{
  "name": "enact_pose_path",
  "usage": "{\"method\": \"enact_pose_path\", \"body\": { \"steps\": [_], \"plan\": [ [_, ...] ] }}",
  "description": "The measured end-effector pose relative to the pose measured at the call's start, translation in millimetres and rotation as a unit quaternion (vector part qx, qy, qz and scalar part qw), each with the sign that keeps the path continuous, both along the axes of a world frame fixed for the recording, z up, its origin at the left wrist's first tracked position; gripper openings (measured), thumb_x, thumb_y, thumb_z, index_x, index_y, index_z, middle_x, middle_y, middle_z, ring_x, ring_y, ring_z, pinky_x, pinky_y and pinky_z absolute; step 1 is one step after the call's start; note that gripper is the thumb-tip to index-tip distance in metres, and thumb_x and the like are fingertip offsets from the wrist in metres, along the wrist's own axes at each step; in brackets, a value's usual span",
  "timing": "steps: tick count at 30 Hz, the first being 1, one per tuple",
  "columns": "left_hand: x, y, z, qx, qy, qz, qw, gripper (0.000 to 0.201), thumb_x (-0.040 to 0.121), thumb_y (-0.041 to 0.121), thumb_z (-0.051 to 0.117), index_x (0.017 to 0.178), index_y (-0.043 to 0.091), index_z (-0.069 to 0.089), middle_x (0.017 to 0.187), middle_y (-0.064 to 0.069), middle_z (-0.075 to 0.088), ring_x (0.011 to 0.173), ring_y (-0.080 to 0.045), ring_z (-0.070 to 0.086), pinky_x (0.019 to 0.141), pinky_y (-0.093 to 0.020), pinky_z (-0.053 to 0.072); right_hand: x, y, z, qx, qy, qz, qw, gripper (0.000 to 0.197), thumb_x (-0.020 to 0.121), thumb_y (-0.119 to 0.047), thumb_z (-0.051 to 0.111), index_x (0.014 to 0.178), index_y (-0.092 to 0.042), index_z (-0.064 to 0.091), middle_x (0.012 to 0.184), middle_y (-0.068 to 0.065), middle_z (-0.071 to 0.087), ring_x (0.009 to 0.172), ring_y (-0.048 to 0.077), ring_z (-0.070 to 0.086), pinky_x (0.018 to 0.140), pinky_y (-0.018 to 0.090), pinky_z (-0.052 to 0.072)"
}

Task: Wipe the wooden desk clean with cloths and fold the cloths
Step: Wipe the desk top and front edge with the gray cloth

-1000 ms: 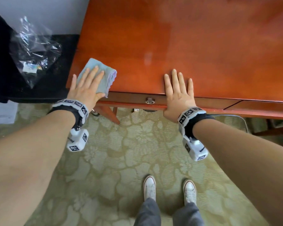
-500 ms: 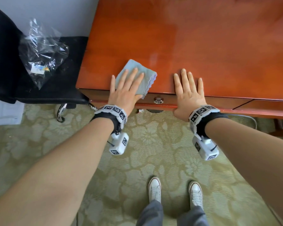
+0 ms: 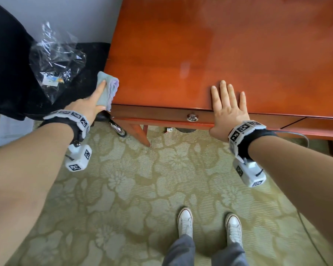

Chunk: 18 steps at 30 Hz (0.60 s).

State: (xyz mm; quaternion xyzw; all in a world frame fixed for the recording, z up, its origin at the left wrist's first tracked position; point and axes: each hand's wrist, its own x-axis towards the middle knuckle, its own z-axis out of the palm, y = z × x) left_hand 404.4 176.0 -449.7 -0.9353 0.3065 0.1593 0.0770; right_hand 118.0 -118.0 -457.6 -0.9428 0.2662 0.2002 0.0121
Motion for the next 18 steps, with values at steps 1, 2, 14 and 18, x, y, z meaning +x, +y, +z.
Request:
{"method": "enact_pose_path", "body": {
  "steps": [1,2,14,18],
  "plan": [
    [-0.9,1.2,1.4,0.003,-0.009,0.004,1.000,0.078,0.103,0.035,0.045,0.149,0.050,-0.016,0.095,-0.023,0.062,0.068,-0.034,0.060,0.063,-0.041,0.048,-0.1,0.5,-0.3,-0.002,-0.004,0.000,1.000,0.117,0.075,-0.042,0.057,0.147,-0.014,-0.031,0.155,0.011,-0.035,0.146,0.029,-0.025,0.118,0.056,-0.004],
    [-3.1,1.6,0.9,-0.006,-0.025,0.008,1.000,0.080,0.102,0.031,0.048,0.150,0.048,-0.015,0.072,-0.020,0.056,0.057,-0.031,0.055,0.057,-0.038,0.045,0.2,0.9,-0.6,-0.003,-0.006,0.002,1.000,0.118,0.074,-0.043,0.058,0.147,-0.014,-0.031,0.155,0.011,-0.034,0.146,0.029,-0.024,0.118,0.056,-0.004],
    [2.3,9.3,-25.7,-0.136,-0.023,0.164,0.977,0.020,0.099,0.027,0.049,0.110,0.015,0.061,0.098,-0.020,0.064,0.085,-0.040,0.060,0.072,-0.043,0.050,53.1,62.7,-2.8,0.005,-0.070,0.128,0.989,0.103,0.078,-0.033,0.051,0.152,-0.003,-0.015,0.158,0.014,-0.025,0.148,0.029,-0.018,0.119,0.055,-0.002],
    [1.1,26.4,-47.3,-0.304,0.102,0.365,0.874,0.031,0.093,0.029,0.046,0.120,0.020,0.059,0.105,-0.009,0.068,0.090,-0.030,0.070,0.076,-0.044,0.059,58.3,69.2,-6.6,-0.009,-0.027,0.111,0.993,0.111,0.080,-0.050,0.049,0.148,-0.004,-0.026,0.155,0.013,-0.033,0.146,0.028,-0.024,0.118,0.056,-0.003]
  ]
}}
